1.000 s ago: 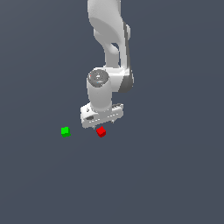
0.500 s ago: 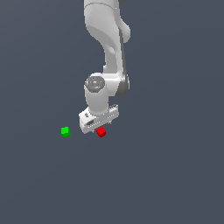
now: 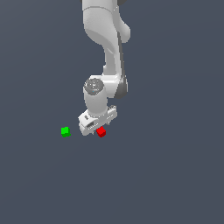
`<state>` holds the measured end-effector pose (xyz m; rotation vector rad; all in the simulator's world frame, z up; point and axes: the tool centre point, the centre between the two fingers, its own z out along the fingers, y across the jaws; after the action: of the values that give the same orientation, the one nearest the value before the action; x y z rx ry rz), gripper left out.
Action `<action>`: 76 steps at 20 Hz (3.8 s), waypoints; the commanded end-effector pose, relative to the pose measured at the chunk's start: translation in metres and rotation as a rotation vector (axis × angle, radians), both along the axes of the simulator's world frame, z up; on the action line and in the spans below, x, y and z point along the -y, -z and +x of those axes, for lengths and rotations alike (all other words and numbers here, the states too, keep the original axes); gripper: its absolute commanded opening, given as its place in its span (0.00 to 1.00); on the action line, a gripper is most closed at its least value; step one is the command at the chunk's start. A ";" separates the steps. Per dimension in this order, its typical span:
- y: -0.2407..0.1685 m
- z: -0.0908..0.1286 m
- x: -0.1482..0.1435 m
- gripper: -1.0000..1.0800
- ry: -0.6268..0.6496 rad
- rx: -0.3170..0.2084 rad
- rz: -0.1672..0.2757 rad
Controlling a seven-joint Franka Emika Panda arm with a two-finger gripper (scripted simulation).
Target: Stack the red cube on top of the green cube.
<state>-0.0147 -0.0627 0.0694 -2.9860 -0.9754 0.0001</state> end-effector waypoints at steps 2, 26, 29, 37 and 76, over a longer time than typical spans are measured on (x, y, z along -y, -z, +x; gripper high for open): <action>0.000 0.000 0.000 0.96 0.001 0.000 0.000; 0.049 0.000 0.000 0.00 0.003 0.000 0.000; 0.049 0.000 0.000 0.00 0.003 0.000 0.000; 0.047 0.000 0.000 0.00 0.003 0.000 0.000; -0.022 -0.003 0.099 0.00 0.003 0.001 -0.001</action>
<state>-0.0174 -0.1447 0.0953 -2.9876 -0.9726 -0.0002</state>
